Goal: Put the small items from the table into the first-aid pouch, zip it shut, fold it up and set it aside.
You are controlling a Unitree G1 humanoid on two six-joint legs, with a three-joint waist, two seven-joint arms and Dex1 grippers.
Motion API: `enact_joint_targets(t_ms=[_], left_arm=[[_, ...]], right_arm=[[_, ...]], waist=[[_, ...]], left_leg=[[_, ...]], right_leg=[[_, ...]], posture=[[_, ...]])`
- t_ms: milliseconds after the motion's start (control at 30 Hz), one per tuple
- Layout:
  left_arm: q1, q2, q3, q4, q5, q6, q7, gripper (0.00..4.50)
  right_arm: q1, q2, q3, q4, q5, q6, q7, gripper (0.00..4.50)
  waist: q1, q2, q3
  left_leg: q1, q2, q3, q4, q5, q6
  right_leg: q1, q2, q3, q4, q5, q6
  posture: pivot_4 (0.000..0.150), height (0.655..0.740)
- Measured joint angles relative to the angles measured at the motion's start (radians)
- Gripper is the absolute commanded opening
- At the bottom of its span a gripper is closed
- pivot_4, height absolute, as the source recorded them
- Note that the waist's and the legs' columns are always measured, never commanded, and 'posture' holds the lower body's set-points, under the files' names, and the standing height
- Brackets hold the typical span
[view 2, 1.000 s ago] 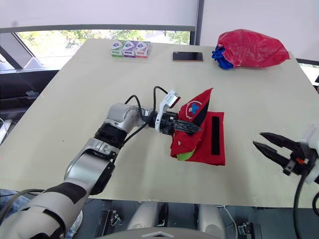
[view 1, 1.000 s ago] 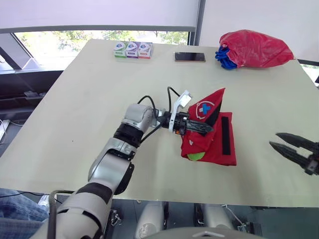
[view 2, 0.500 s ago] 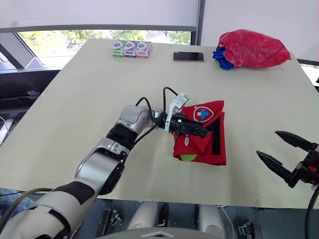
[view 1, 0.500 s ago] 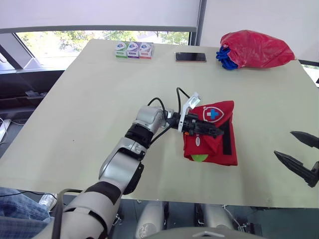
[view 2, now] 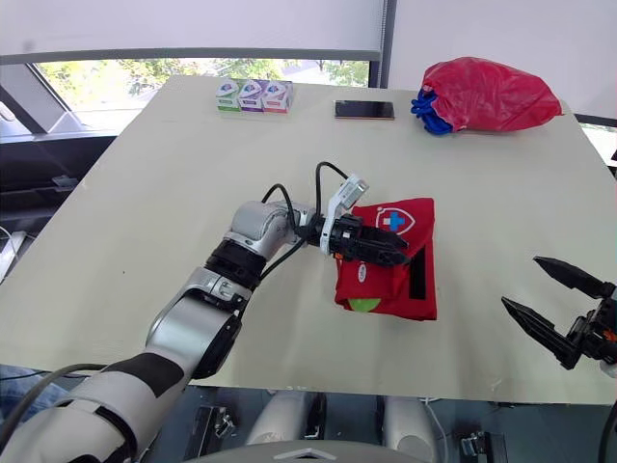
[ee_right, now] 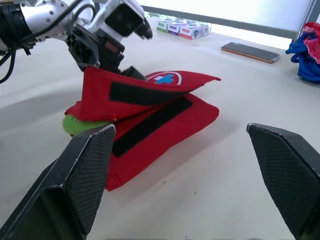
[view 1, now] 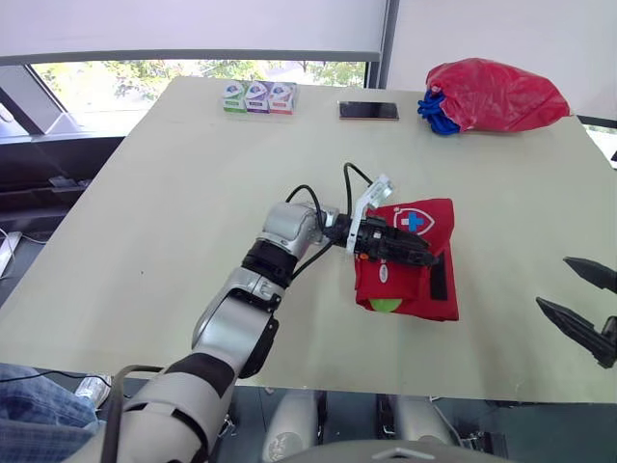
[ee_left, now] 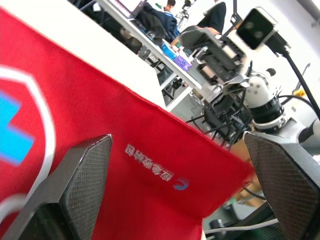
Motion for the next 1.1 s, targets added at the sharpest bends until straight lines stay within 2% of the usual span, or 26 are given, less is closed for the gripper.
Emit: enact_joint_targets(t_ms=[333, 733, 800, 833, 933, 967, 1000, 1100], left_arm=[[0.051, -0.107, 0.119, -0.014, 0.037, -0.394, 0.101, 4.44], [0.048, -0.115, 0.044, 0.139, 0.244, -0.747, 0.121, 4.44], [0.051, -0.13, 0.03, 0.139, 0.253, -0.773, 0.104, 3.97], [0.054, -0.135, 0.027, 0.138, 0.254, -0.779, 0.098, 3.86], [0.069, -0.143, 0.015, 0.138, 0.253, -0.784, 0.063, 2.7], [0.071, -0.143, 0.013, 0.138, 0.253, -0.784, 0.061, 2.61], [0.075, -0.142, 0.007, 0.138, 0.253, -0.784, 0.047, 1.89], [0.076, -0.141, -0.007, 0.139, 0.265, -0.783, 0.033, 0.63]], right_arm=[[-0.015, -0.002, 0.057, 0.018, -0.016, -0.022, -0.002, 4.5], [-0.015, -0.002, 0.063, 0.018, -0.016, -0.039, -0.018, 4.5], [-0.015, -0.002, 0.065, 0.018, -0.016, -0.04, -0.018, 4.5], [-0.015, -0.002, 0.065, 0.019, -0.016, -0.041, -0.018, 4.5], [-0.015, -0.002, 0.065, 0.03, -0.016, -0.046, -0.018, 4.5], [-0.015, -0.002, 0.065, 0.03, -0.016, -0.046, -0.018, 4.5], [-0.015, -0.002, 0.065, 0.031, -0.016, -0.047, -0.019, 4.5], [-0.019, -0.002, 0.065, 0.031, -0.017, -0.054, -0.019, 4.5]], waist=[[0.001, 0.0, 0.0], [0.003, 0.0, 0.0], [0.002, 0.0, 0.0], [0.002, 0.0, 0.0], [0.001, 0.0, 0.0], [0.0, 0.0, 0.0], [0.0, 0.0, 0.0], [0.001, 0.001, 0.0]], left_leg=[[0.0, 0.0, 0.0, 0.0, 0.0, 0.0], [0.0, -0.001, 0.0, 0.0, 0.0, 0.0], [0.0, -0.001, 0.0, 0.0, 0.0, 0.0], [0.0, 0.0, 0.0, 0.0, 0.0, 0.0], [0.0, 0.0, 0.0, 0.0, 0.0, 0.0], [0.0, 0.0, 0.0, 0.0, 0.0, 0.0], [0.0, 0.0, 0.0, 0.0, 0.0, 0.0], [0.0, 0.0, 0.0, 0.0, 0.0, 0.0]], right_leg=[[0.0, 0.0, 0.0, 0.0, 0.0, -0.001], [0.0, 0.0, 0.0, 0.0, 0.001, 0.002], [0.0, 0.0, 0.0, 0.0, 0.001, 0.002], [0.0, 0.0, 0.0, 0.0, 0.001, 0.002], [0.0, 0.0, 0.0, 0.0, 0.001, 0.001], [0.0, 0.0, 0.0, 0.0, 0.001, 0.001], [0.0, 0.0, 0.0, 0.0, 0.001, 0.001], [0.0, 0.0, 0.0, 0.0, 0.001, 0.001]], posture=[[0.15, 0.74], [0.15, 0.74], [0.15, 0.74], [0.15, 0.74], [0.15, 0.74], [0.15, 0.74], [0.15, 0.74], [0.15, 0.74]])
